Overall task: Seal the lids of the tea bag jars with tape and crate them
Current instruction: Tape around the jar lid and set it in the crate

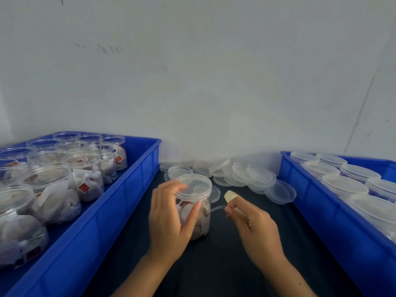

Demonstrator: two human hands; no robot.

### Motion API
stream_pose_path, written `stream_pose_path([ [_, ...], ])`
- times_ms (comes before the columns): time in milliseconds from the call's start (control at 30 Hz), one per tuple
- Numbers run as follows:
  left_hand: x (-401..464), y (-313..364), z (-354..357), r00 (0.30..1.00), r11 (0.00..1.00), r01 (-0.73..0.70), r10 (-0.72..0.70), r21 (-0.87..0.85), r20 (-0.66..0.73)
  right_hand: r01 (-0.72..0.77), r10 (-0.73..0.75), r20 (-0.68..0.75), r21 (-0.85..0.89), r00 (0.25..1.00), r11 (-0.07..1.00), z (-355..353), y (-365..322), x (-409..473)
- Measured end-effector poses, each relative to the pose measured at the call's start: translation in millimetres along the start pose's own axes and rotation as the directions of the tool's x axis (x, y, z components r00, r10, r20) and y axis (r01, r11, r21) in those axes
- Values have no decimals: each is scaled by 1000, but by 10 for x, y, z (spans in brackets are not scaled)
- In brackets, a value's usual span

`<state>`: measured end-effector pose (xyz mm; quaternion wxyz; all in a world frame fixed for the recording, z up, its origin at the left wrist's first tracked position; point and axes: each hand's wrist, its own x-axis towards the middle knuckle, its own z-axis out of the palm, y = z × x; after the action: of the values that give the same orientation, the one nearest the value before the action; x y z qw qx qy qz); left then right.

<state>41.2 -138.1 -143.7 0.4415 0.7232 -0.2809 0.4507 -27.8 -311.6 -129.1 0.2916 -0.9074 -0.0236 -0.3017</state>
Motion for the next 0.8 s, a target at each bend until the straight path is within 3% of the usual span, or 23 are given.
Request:
stream_pose_path([
  [67, 15, -55, -7, 980, 973, 197, -196, -119, 20, 61, -62, -13, -76, 998, 995, -31, -48, 41],
  [133, 12, -101, 21, 899, 869, 430, -386, -245, 208, 79, -80, -6, -95, 997, 992, -36, -74, 63],
  [200, -18, -162, 91, 826, 797, 540, -442, -269, 351, 71, -70, 12, -69, 997, 995, -29, -80, 72],
  [367, -45, -204, 139, 793, 761, 579, -441, -293, 420, -23, 18, 109, 42, 994, 999, -69, -105, 137],
  [567, 16, -121, 106, 725, 619, 676, -462, -400, 510, -159, 133, 245, 92, 960, 983, -336, -187, 432],
  [800, 41, -80, 85, 772, 600, 630, -412, -493, 484, -237, 146, 346, 234, 927, 943, -309, -373, 595],
])
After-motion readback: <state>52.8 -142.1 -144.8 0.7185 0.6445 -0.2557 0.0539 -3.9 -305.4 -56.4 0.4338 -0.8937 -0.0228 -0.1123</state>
